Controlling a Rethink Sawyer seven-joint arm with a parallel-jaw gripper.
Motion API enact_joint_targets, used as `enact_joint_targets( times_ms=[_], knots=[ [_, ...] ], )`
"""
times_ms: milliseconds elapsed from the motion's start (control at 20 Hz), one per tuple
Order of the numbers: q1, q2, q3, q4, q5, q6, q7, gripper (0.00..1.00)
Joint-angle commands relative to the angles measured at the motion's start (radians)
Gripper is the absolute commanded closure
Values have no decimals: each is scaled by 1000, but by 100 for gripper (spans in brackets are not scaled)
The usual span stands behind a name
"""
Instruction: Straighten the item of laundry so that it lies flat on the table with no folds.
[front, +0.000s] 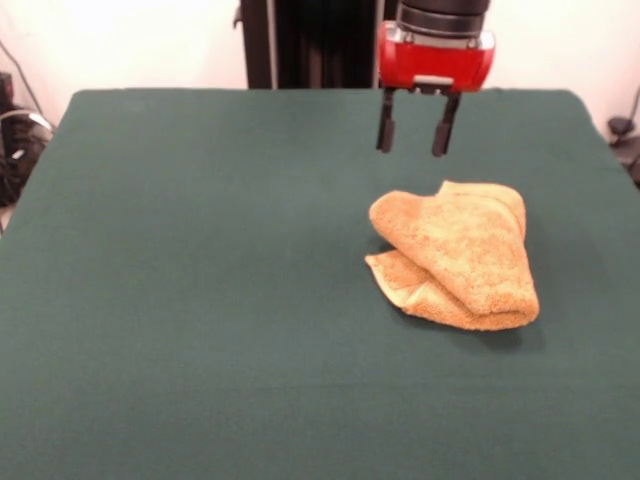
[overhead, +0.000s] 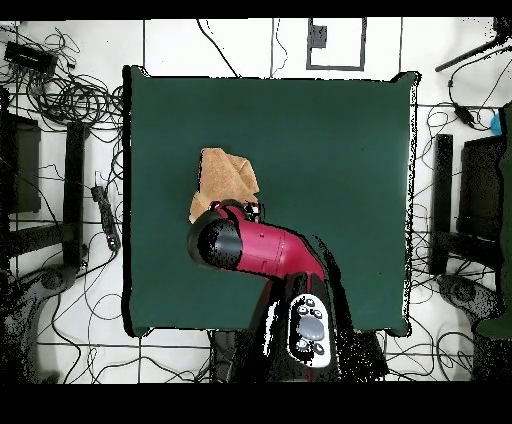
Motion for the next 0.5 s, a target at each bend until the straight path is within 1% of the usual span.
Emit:
enact_joint_targets(
  times_ms=[50, 500],
  knots=[
    [-5, 37, 103, -15, 61, -57, 232, 0],
    [-6, 89, 113, -52, 70, -82, 232, 0]
  ],
)
